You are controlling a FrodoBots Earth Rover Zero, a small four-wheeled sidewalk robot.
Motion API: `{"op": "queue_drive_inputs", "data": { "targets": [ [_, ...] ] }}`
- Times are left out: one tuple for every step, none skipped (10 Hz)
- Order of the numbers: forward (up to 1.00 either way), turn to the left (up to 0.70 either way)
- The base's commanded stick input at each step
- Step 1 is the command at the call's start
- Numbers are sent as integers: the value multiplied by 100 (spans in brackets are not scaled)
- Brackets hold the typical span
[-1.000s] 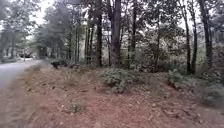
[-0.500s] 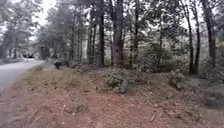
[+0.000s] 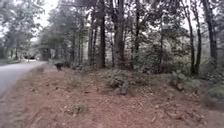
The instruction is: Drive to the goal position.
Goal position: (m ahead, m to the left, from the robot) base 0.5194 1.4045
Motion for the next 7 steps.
{"op": "queue_drive_inputs", "data": {
  "targets": [
    [70,14],
    [70,14],
    [70,14],
    [70,14],
    [70,14],
    [70,14],
    [70,14]
  ]
}}
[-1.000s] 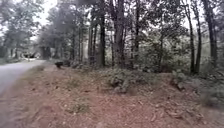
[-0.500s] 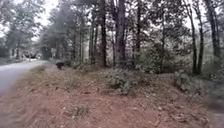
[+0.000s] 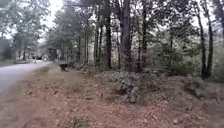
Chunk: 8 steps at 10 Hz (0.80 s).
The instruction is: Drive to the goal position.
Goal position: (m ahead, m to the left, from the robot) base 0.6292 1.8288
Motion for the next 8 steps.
{"op": "queue_drive_inputs", "data": {
  "targets": [
    [70,14],
    [52,28],
    [0,70],
    [0,70],
    [0,70],
    [0,70],
    [0,70],
    [0,70]
  ]
}}
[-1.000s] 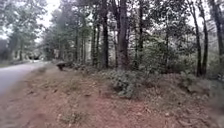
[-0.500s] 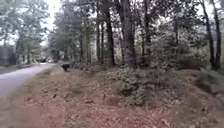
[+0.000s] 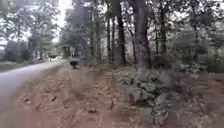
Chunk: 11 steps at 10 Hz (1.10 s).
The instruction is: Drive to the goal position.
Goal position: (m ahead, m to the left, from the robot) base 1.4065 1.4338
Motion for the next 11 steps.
{"op": "queue_drive_inputs", "data": {
  "targets": [
    [0,70],
    [0,70],
    [0,70],
    [0,45],
    [0,45],
    [0,45],
    [0,45],
    [0,45],
    [0,45],
    [0,45],
    [38,30]
  ]
}}
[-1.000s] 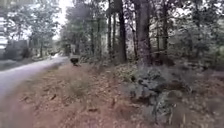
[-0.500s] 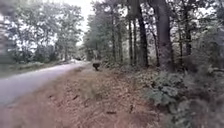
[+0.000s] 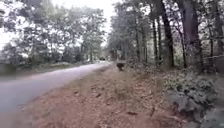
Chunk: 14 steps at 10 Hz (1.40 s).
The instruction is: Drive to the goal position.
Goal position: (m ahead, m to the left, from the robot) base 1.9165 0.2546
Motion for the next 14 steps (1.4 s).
{"op": "queue_drive_inputs", "data": {
  "targets": [
    [45,27],
    [45,27],
    [45,27],
    [45,27],
    [45,27],
    [45,27],
    [45,27],
    [45,27],
    [45,27],
    [45,14],
    [45,0],
    [45,0],
    [45,0],
    [48,0]
  ]
}}
